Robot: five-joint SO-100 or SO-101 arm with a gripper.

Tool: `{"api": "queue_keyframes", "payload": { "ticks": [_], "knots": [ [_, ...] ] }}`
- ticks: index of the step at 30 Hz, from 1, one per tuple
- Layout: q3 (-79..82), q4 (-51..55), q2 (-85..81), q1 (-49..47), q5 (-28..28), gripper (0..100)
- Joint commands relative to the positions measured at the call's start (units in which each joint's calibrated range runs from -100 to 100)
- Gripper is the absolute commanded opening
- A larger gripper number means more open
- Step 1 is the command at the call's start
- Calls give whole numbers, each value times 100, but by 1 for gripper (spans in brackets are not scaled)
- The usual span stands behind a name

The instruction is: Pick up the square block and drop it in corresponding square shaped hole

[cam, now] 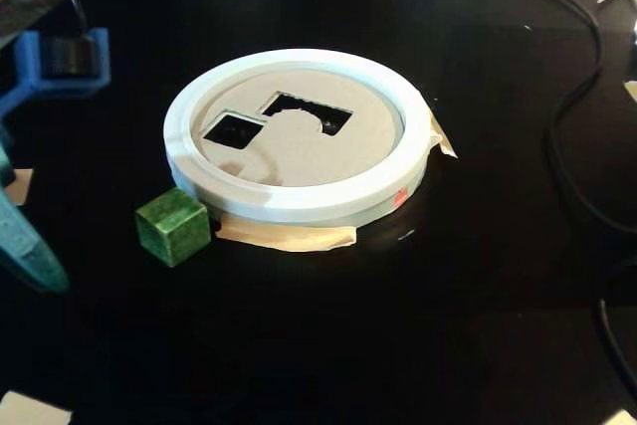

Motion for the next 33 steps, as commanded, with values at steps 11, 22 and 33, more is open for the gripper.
{"api": "queue_keyframes", "payload": {
  "ticks": [11, 22, 33],
  "knots": [
    [-1220, -154, 29, -782, -44, 82],
    [-3451, -54, 2420, -2130, -479, 82],
    [-5974, 659, 6173, -3591, -1284, 82]
  ]
}}
